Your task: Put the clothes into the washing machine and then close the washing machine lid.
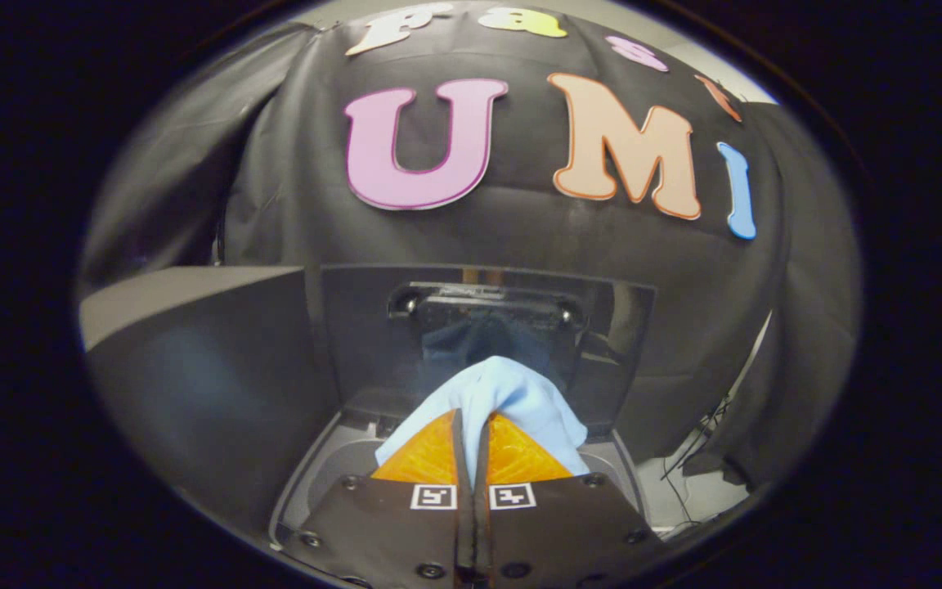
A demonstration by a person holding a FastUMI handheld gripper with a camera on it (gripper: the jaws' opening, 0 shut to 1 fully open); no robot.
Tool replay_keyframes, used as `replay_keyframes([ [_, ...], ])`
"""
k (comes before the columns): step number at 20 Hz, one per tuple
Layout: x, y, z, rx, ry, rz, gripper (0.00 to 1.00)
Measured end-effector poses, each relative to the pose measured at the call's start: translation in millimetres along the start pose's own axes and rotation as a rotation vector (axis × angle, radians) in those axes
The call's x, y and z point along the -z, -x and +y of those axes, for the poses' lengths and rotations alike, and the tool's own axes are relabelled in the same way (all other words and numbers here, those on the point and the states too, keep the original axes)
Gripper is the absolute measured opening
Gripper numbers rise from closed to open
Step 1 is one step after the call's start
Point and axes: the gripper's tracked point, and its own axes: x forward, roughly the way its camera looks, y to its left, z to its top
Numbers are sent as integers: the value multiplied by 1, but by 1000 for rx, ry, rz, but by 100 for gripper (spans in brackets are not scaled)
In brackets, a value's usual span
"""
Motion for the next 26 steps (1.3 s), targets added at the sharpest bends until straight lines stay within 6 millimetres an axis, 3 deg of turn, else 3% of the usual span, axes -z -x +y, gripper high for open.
replay_keyframes([
  [8, 63, -38, -11, 23, -45, 80, 0],
  [13, 84, -48, -6, 39, -55, 122, 2],
  [17, 96, -55, -14, 73, -63, 154, 28],
  [25, 93, -43, -41, 203, -117, 120, 87],
  [26, 91, -42, -43, 215, -118, 111, 89],
])
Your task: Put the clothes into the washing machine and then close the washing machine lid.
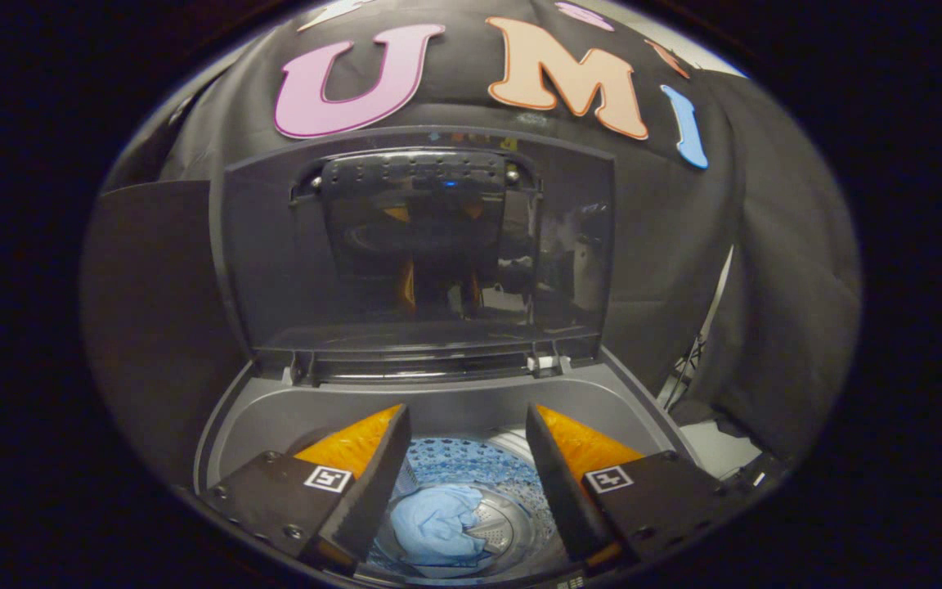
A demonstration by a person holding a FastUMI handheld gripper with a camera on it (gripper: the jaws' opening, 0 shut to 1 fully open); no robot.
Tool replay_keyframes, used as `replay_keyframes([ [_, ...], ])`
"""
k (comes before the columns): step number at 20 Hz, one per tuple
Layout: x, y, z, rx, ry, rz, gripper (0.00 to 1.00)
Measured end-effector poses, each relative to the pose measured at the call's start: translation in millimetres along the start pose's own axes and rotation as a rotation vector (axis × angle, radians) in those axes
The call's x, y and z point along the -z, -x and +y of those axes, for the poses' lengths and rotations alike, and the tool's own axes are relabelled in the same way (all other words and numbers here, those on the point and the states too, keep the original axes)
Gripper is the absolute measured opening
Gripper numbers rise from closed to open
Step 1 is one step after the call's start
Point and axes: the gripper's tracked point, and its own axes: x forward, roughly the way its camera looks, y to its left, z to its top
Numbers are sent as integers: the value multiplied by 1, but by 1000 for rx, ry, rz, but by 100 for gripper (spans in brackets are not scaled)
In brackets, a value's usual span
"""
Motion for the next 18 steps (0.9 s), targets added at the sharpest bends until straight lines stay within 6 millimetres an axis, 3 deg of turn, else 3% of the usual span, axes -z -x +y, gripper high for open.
replay_keyframes([
  [8, -12, 17, 4, 10, 16, -133, 97],
  [12, -10, 16, 14, -41, 42, -132, 99],
  [15, 2, 14, 7, -38, -8, -77, 99],
  [18, -8, 20, -11, 0, -47, -88, 99],
])
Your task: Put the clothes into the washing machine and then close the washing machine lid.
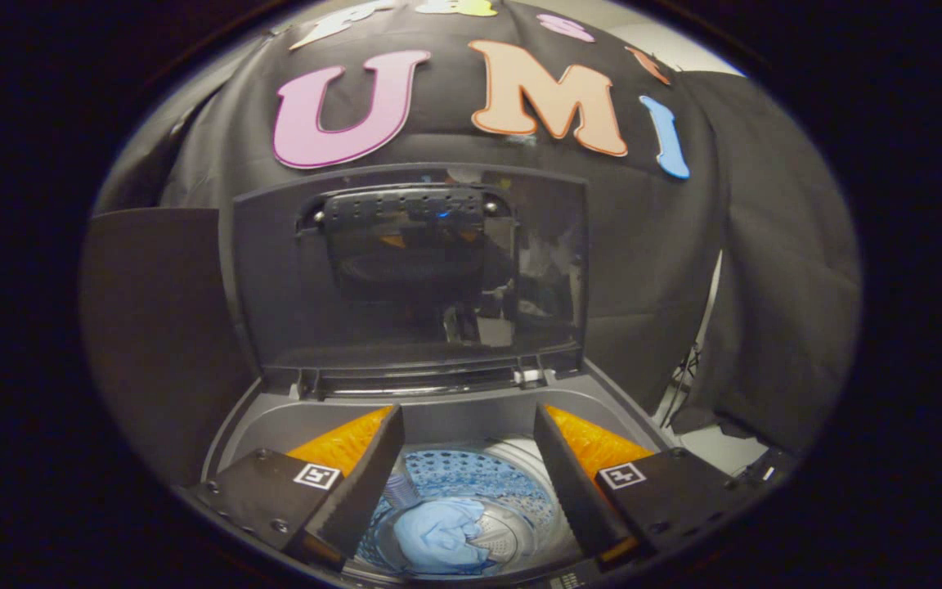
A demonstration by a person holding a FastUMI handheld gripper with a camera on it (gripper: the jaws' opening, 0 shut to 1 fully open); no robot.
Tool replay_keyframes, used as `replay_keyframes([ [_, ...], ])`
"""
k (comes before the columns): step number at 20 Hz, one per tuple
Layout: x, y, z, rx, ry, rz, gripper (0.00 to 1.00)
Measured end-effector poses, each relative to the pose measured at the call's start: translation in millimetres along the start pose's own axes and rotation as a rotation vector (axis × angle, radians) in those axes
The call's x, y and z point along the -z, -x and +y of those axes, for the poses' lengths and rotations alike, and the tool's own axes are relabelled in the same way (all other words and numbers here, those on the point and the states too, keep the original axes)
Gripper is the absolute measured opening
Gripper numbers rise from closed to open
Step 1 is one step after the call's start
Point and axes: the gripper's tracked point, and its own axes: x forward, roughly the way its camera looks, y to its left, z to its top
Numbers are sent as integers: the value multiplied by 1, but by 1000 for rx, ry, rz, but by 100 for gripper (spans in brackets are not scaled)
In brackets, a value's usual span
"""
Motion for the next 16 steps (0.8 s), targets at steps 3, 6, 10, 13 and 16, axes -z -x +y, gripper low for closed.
replay_keyframes([
  [3, -33, 14, -4, -7, -85, -52, 98],
  [6, -86, 24, -3, -2, -139, -121, 96],
  [10, -155, 33, -1, 22, -112, -198, 96],
  [13, -205, 37, 10, 10, -118, -261, 96],
  [16, -252, 38, 20, -2, -99, -316, 96],
])
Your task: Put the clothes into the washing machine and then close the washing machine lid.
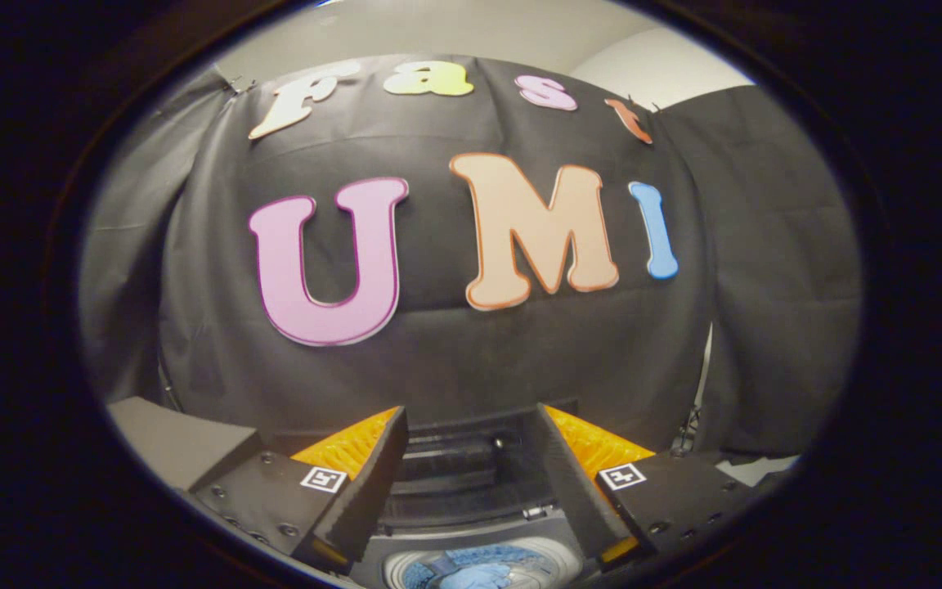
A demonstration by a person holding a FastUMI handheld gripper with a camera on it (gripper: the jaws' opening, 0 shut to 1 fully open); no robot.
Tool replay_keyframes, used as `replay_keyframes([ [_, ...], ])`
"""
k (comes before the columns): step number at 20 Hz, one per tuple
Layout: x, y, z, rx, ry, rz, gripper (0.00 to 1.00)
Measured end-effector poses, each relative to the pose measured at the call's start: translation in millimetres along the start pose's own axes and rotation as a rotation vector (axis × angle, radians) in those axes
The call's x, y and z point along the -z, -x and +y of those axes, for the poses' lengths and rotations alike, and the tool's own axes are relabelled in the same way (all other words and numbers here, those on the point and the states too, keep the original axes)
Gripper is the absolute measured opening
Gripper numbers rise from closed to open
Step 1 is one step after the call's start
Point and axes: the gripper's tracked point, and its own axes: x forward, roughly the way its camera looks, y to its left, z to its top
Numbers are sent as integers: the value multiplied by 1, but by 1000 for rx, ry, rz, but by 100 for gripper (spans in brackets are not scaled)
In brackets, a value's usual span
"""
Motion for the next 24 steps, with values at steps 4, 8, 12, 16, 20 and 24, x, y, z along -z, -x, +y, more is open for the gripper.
replay_keyframes([
  [4, -50, -15, 24, -38, 61, -64, 96],
  [8, -74, -41, 51, -73, 80, -105, 96],
  [12, -51, -75, 60, -50, 55, -81, 96],
  [16, -22, -110, 68, -51, 18, -11, 96],
  [20, 4, -129, 65, -33, 149, 20, 96],
  [24, 43, -137, 79, -109, 174, 103, 96],
])
